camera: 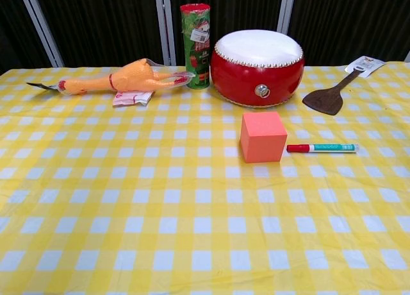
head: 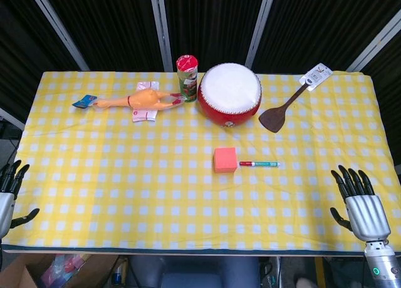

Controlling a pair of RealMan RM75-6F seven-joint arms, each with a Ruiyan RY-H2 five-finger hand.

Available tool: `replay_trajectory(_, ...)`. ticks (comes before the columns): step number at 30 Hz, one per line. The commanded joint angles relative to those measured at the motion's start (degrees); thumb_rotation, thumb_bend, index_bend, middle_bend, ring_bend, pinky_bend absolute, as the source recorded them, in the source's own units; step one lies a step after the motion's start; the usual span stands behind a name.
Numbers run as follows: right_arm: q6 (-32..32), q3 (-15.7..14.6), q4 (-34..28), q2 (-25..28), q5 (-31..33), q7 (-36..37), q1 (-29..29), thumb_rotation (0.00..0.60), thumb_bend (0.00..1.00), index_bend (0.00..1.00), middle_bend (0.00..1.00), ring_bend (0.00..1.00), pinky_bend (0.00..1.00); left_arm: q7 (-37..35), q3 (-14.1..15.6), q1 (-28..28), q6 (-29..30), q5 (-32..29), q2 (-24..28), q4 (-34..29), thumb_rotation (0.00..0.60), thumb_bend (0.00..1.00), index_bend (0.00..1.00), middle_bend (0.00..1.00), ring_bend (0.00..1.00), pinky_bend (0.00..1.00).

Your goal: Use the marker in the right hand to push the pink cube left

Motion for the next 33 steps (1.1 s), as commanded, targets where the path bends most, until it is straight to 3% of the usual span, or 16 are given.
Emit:
replay_trajectory(1, -0.04, -0.01, 0.0, 0.05, 0.02, 0.15, 0.01, 0.6, 0.35, 0.0, 0.0, 0.0, 0.04, 0.1, -0.04, -0.04, -0.04, -0.05, -0.04, 0.04, 0.6, 0.0, 0.0, 0.0, 0.0, 0.0)
replay_trajectory(17, -2.76, 0.66, -2.75, -0.86, 0.75, -0.6, 1.85, 0.6, 0.34, 0.0, 0.0, 0.0, 0.04, -0.63, -0.04, -0.08, 0.05, 0.25, 0.06, 0.04, 0.6, 0.0, 0.0, 0.0, 0.0, 0.0)
replay_trajectory(24, -5.86, 2.57, -9.13, -2.51, 1.53, -7.47, 5.02, 0.6, 0.33, 0.19, 0.03, 0.0, 0.04, -0.3, 0.39, 0.21, 0.94, 1.48, 0.14, -0.12, 0.6, 0.0, 0.0, 0.0, 0.0, 0.0)
replay_trajectory(30, -12.36, 7.31, -12.17, -7.06, 10.51, -15.11, 10.24, 0.6, 0.33, 0.32, 0.1, 0.0, 0.04, -0.95, 0.31, 0.01, 0.19, 0.92, 0.41, 0.0, 0.6, 0.0, 0.0, 0.0, 0.0, 0.0)
replay_trajectory(33, -14.36, 9.3, -11.48, -9.98, 14.7, -18.46, 12.58, 0.6, 0.33, 0.34, 0.11, 0.0, 0.04, -1.03, 0.43, -0.06, 0.04, 1.12, 0.7, 0.03, 0.6, 0.0, 0.0, 0.0, 0.0, 0.0)
